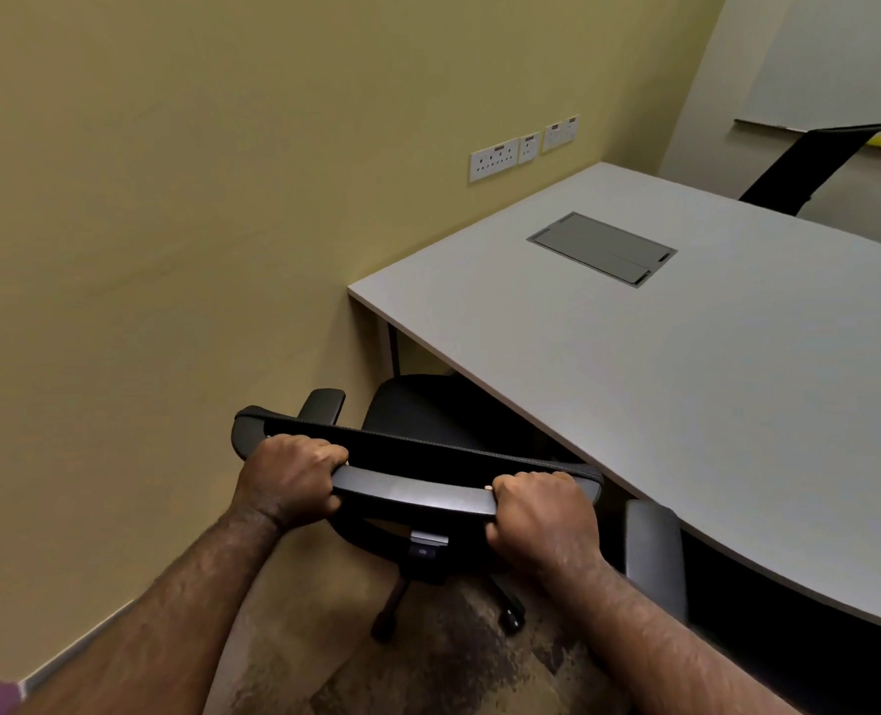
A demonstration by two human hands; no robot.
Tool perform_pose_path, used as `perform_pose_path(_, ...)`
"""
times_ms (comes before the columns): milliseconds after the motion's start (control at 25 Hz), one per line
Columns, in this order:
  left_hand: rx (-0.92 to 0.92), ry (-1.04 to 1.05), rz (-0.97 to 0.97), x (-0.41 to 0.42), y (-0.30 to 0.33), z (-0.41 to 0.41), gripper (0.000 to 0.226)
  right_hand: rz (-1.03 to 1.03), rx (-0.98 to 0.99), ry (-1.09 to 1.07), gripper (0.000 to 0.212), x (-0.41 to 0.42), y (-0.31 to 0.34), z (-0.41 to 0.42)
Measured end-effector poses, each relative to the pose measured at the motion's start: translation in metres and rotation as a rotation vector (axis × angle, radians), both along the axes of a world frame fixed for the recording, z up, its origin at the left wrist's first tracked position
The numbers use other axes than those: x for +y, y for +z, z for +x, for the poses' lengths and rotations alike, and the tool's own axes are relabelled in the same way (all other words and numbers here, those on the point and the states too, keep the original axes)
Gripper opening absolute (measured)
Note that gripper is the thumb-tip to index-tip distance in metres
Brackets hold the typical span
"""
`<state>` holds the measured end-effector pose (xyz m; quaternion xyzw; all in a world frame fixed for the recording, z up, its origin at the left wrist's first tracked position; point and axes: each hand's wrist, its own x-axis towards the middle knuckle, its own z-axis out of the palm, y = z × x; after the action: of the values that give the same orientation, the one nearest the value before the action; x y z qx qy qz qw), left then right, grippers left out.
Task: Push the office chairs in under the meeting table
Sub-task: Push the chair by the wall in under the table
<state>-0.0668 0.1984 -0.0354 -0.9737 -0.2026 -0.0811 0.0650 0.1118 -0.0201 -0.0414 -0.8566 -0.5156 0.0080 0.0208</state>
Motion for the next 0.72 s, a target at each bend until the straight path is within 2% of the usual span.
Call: perform_pose_path(720, 0.056, -0.132, -0.005, 0.076, 0.009, 0.092, 0.034, 0.008, 0.005, -0.152, 0.016, 0.053, 0.0, 0.051)
